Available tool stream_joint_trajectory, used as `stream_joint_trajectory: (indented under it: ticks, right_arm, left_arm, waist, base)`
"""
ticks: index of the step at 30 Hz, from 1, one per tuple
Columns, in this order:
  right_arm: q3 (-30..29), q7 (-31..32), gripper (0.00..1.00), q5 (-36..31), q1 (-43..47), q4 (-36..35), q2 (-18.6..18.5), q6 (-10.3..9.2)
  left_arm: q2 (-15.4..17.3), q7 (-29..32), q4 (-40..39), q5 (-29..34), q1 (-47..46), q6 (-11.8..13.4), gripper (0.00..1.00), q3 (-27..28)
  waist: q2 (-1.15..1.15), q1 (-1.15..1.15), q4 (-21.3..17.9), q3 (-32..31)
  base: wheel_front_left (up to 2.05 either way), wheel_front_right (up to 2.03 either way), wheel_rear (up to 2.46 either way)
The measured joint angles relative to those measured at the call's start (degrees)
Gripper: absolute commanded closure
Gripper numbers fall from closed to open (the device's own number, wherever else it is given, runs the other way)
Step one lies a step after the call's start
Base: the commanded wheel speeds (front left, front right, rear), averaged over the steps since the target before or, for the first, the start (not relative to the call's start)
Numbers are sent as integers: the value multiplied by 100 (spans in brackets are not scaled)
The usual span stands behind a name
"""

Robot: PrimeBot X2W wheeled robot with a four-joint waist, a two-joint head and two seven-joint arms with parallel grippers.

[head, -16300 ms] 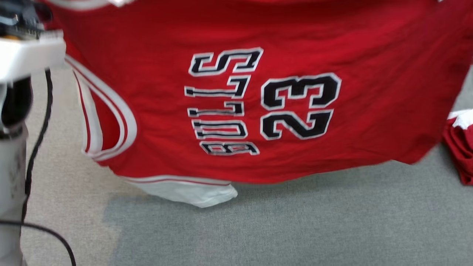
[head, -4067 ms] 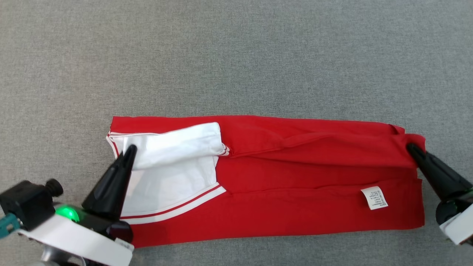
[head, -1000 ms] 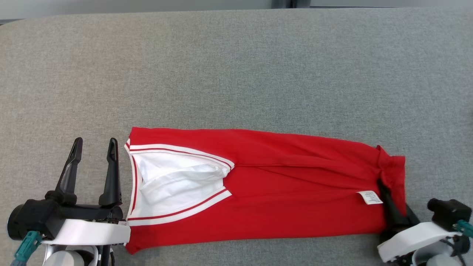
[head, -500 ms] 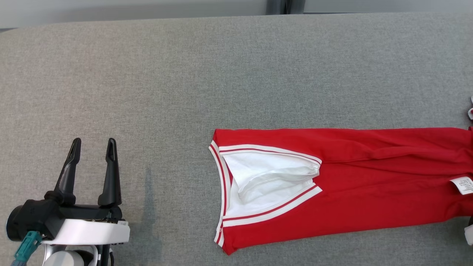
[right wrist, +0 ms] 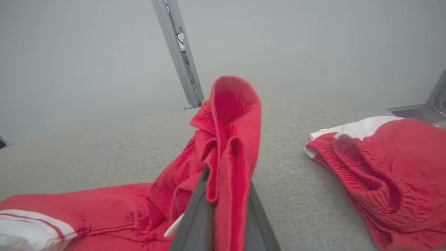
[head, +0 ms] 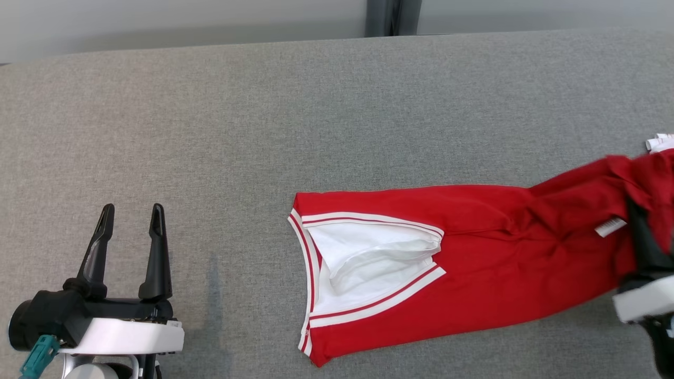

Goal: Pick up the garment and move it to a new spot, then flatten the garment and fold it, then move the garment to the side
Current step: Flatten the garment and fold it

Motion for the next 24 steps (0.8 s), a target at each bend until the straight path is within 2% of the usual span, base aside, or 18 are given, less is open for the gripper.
stream_joint_trajectory:
  ticks: [6, 11, 12, 16, 24]
  right_arm:
    - [568, 756, 100, 40, -277, -1128, 512, 0]
    - [1328, 1043, 100, 60, -558, -1392, 1006, 0]
    - [1639, 1057, 100, 88, -661, -1293, 1194, 0]
    - [2262, 1034, 100, 230, -809, -938, 1451, 0]
    - [2973, 671, 100, 470, -1240, 143, 1633, 0]
  left_arm:
    - [20, 1, -48, 15, -1, 1, 0, -38]
    - [-3, 1, -23, 40, -60, -1, 0, -110]
    - [-15, 1, -4, 47, -104, -9, 0, -151]
    - [-65, 0, 71, 48, -140, -45, 0, -231]
    - [-166, 0, 144, 48, -245, -77, 0, -301]
  waist:
    - [0, 0, -33, -48]
    - [0, 0, 57, -31]
    - [0, 0, 131, -22]
    - [0, 0, 323, -2]
    - [0, 0, 693, 110]
  base:
    - [0, 0, 0]
    - [0, 0, 0]
    - [0, 0, 0]
    - [0, 0, 0]
    - [0, 0, 0]
